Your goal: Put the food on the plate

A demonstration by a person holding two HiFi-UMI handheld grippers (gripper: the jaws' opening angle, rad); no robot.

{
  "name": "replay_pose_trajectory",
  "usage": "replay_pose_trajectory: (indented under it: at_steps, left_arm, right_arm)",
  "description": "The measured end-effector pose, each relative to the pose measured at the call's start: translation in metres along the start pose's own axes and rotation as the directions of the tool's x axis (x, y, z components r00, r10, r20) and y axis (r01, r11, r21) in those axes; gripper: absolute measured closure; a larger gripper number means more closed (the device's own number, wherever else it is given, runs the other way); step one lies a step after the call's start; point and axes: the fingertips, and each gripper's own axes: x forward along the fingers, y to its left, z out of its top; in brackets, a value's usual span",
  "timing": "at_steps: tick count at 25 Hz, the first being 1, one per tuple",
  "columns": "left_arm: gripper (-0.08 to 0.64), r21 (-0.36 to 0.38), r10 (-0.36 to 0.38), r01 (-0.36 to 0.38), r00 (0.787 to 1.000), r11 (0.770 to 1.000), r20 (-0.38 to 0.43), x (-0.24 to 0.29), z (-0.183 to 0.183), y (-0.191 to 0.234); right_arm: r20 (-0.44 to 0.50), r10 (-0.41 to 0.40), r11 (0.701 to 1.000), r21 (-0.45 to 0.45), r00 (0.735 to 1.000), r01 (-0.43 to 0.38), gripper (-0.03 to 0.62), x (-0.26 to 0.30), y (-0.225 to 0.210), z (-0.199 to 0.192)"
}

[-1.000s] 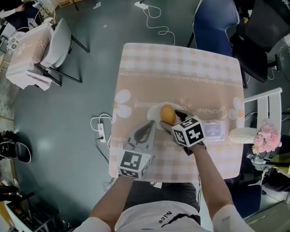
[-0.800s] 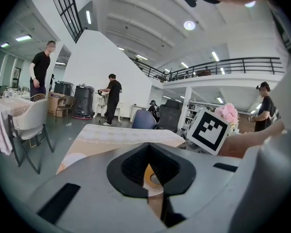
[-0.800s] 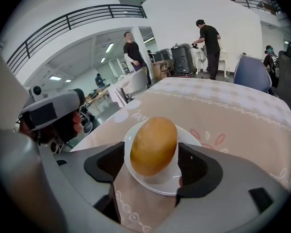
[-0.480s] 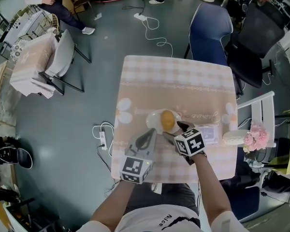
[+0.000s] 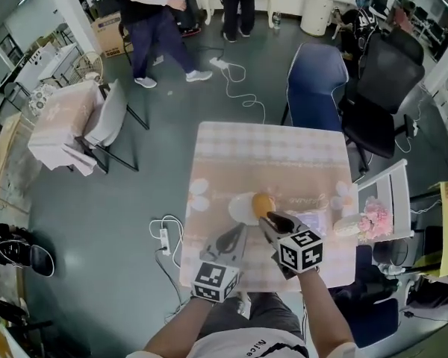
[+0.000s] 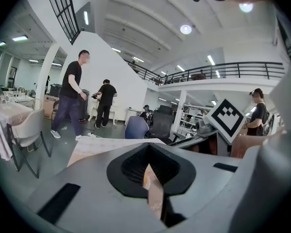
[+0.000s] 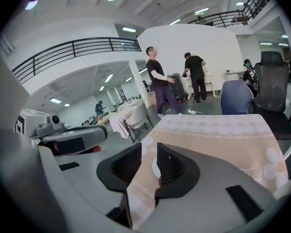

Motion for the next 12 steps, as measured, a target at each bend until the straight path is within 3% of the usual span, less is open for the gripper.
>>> replay_pose_trajectory:
  at_steps: [5,12]
  left_arm:
    - [0.555,-0.017,-0.021,0.022,1.0,1.0,0.015,-0.017,0.026,-0.016]
    - [0.555,-0.01,-0.062,0.063,0.996,0.998,0.068,-0.035,0.064,-0.039]
  right_arm:
    - [0.131,0.013,0.998,0.054,0.991,-0.02,0.536,-0.032,0.023,0.034]
    - [0.26,0.035,0.993,0.096,0.965,-0.062,0.564,-0.067,0.049,0.066]
